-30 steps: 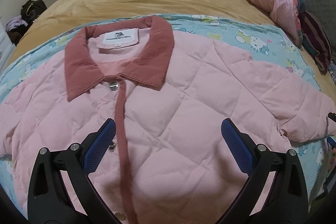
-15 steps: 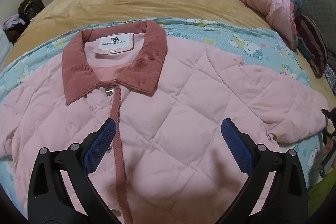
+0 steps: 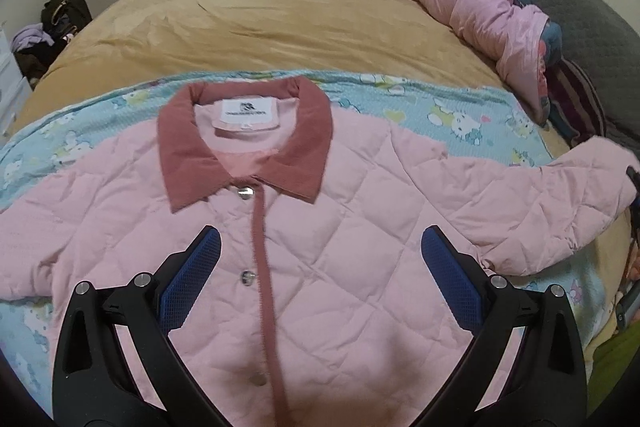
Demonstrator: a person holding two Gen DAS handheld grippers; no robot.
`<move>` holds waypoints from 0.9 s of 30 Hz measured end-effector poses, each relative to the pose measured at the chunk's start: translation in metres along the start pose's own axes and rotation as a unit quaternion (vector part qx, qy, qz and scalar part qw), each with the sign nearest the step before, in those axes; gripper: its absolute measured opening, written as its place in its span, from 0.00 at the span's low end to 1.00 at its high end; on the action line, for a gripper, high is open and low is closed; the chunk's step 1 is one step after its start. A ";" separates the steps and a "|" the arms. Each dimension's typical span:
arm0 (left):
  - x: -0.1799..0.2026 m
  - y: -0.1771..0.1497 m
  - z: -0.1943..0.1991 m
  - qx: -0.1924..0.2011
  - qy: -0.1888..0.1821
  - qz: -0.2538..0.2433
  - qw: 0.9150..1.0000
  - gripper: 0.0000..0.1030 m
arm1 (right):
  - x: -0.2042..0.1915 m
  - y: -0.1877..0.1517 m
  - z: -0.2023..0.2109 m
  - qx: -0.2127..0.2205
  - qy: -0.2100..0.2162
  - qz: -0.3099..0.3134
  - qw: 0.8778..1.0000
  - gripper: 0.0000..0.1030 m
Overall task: Fold large clothes
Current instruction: 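Lift the sleeve with the right tool and carry it across the jacket front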
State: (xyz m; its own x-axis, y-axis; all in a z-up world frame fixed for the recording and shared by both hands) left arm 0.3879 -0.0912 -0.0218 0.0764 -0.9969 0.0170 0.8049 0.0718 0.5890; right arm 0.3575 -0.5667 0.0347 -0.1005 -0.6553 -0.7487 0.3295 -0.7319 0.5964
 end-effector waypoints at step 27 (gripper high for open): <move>-0.181 0.029 0.087 0.068 0.003 0.118 0.991 0.91 | -0.290 -0.134 -0.048 -0.096 0.152 0.220 0.959 0.18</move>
Point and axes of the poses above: each gripper's, at about its wrist camera, not at the fingertips, and z roughly against the way its jaws point, x to its right, y to its top, the point moved 7 cm from there along -z, roughly the way its jaws point, and after that the axes turned 6 degrees about y, right-handed, at the moved point
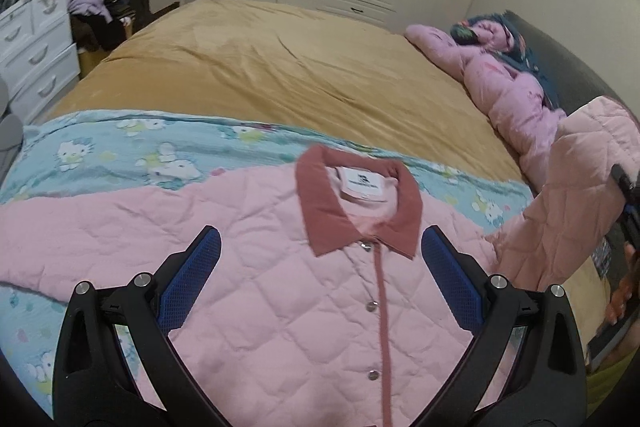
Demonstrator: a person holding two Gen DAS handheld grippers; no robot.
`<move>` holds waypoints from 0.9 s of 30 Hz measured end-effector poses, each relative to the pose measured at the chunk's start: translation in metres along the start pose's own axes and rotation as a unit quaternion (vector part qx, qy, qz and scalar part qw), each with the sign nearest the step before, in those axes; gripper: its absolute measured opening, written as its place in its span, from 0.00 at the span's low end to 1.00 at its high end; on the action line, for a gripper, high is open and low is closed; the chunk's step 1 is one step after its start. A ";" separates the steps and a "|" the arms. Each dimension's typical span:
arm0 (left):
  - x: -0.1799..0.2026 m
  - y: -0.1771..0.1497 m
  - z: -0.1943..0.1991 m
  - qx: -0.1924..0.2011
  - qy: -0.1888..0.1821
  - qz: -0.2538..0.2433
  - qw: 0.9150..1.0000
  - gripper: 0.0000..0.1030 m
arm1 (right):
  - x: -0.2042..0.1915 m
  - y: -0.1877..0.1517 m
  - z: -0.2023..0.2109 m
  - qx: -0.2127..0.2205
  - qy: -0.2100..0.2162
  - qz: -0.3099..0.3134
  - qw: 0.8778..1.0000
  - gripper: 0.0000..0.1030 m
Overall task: Fold large clothes
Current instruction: 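Lift the sleeve with the right tool and carry it across the jacket front, then lower the sleeve onto the jacket front and open the right tool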
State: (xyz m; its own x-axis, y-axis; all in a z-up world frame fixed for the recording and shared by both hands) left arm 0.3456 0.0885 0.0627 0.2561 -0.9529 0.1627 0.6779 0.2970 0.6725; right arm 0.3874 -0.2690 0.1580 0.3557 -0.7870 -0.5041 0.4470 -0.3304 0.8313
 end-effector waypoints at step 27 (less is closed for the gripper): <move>-0.108 -0.041 -0.028 -0.030 -0.052 0.105 0.993 0.91 | -0.121 -0.205 -0.120 -0.171 0.030 0.097 0.980 0.18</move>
Point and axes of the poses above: each gripper's, at about its wrist camera, not at the fingertips, and z roughly against the way its jaws point, x to its right, y to its top, the point moved 7 cm from there along -z, roughly the way its jaws point, and after that the axes turned 6 degrees about y, right-handed, at the moved point
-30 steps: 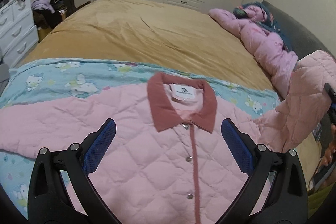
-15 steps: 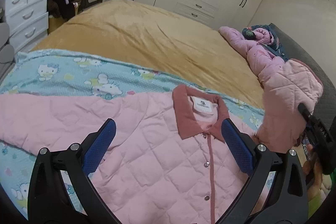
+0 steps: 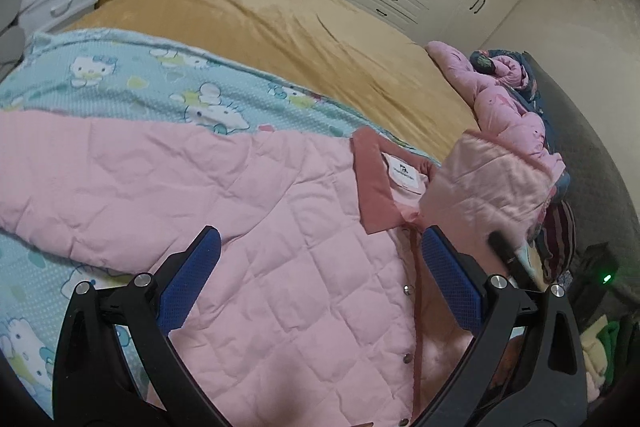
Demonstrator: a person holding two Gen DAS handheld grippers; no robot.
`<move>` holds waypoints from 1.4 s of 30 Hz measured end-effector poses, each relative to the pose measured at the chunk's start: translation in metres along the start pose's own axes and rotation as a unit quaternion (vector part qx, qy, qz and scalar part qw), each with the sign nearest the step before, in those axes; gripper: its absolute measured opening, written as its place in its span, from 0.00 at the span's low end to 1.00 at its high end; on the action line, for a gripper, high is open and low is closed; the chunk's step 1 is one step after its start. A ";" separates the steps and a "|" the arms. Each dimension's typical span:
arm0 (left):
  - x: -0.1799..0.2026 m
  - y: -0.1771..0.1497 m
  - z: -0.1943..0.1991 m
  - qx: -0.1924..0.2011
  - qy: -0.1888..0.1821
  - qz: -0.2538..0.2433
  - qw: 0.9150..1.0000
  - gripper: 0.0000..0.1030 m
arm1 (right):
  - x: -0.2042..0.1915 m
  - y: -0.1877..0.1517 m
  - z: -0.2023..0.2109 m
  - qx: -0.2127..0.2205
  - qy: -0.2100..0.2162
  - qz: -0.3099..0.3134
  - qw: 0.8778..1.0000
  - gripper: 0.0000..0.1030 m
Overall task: Fold large clothes
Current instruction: 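Lower the sleeve onto the jacket front and open the right tool, then grasp the dark pink trimmed front edge with the left tool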
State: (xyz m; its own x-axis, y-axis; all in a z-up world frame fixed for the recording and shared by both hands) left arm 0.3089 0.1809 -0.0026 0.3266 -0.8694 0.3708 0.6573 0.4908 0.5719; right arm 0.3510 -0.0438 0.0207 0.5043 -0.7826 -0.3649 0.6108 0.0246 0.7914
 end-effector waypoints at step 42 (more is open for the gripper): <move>0.031 -0.052 -0.119 -0.124 -0.065 0.048 0.989 0.61 | 0.031 -0.106 0.074 -0.099 0.019 -0.090 0.991 0.79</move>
Point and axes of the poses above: each gripper's, at about its wrist camera, not at the fingertips, and z roughly against the way its jaws point, x to its right, y to its top, the point moved 7 cm from there along -z, roughly the way its jaws point, and after that the axes turned 6 degrees about y, right-handed, at the moved point
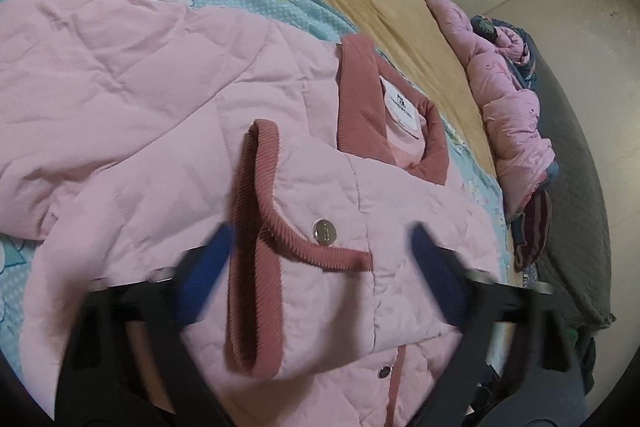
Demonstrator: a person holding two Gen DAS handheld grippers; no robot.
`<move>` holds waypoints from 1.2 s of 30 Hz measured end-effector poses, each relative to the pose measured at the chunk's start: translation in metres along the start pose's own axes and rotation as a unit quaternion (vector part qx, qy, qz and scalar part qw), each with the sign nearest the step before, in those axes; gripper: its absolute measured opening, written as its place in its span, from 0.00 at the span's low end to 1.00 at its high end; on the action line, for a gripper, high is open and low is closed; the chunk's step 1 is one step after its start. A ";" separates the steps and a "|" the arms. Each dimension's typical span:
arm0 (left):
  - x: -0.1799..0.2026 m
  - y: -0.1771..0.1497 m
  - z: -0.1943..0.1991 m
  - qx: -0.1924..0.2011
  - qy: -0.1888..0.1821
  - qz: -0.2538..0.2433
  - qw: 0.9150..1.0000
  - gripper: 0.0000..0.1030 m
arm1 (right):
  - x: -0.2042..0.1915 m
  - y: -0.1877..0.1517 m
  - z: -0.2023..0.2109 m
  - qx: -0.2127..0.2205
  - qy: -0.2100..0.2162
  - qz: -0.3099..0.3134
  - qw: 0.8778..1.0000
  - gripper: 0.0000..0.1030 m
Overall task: Fold large clothes
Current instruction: 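Grasp the dark pink trimmed front edge with the left tool, then fold the jacket side panel over the body with the left tool and release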
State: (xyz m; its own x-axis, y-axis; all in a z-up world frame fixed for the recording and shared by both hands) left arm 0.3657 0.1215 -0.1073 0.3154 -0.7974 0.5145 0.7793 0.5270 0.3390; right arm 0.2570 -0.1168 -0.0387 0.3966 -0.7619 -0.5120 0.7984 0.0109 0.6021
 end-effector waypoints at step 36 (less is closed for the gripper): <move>-0.010 0.012 0.054 0.107 0.059 -0.091 0.988 0.04 | 0.098 0.139 0.031 0.059 -0.123 0.028 0.990 0.79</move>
State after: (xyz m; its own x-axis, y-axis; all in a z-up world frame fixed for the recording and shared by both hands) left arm 0.3426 0.1516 -0.0658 0.2516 -0.9067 0.3385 0.7005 0.4119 0.5827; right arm 0.3929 -0.2102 0.0138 0.3051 -0.8967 -0.3207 0.7140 -0.0074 0.7001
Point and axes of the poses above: each gripper's, at about its wrist camera, not at the fingertips, and z roughly against the way its jaws point, x to its right, y to its top, the point moved 7 cm from there along -z, roughly the way its jaws point, and after that the axes turned 6 degrees about y, right-handed, at the moved point
